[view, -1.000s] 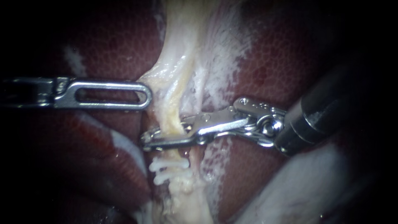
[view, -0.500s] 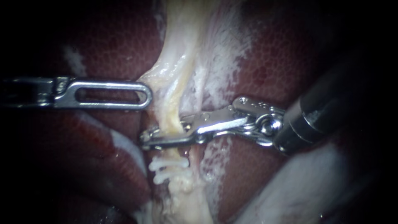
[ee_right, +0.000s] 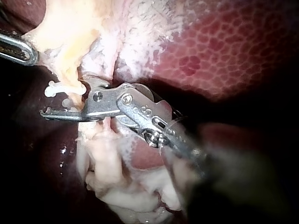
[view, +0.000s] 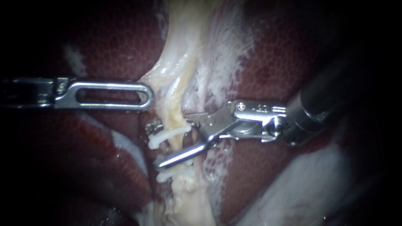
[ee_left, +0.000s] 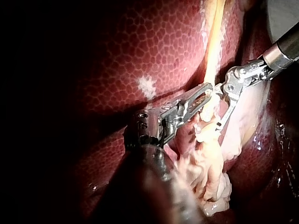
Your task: Going back third clip left tube
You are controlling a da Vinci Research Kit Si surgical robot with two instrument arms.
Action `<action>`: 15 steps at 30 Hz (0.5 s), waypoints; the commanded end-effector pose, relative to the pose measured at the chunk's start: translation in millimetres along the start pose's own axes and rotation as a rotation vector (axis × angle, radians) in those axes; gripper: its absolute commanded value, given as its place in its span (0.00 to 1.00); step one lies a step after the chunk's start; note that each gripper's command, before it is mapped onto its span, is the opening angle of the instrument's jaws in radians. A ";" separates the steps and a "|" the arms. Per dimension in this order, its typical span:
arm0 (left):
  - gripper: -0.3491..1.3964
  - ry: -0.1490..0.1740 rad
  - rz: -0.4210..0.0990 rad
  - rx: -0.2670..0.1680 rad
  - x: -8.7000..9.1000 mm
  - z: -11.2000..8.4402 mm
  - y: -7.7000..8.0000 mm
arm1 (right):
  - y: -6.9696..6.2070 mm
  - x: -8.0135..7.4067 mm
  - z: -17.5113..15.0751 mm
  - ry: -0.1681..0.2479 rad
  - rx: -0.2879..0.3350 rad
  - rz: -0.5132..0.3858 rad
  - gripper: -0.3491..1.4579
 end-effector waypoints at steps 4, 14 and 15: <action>0.00 0.000 0.000 0.001 0.0 -0.1 0.0 | -0.6 0.1 -1.7 0.000 -0.016 0.003 0.52; 0.00 0.001 0.001 0.002 0.0 -0.2 0.1 | -2.5 0.0 -7.1 -0.001 -0.038 0.012 0.52; 0.00 0.001 0.001 0.002 0.0 -0.2 0.1 | -2.6 -0.1 -7.5 -0.001 -0.041 0.013 0.52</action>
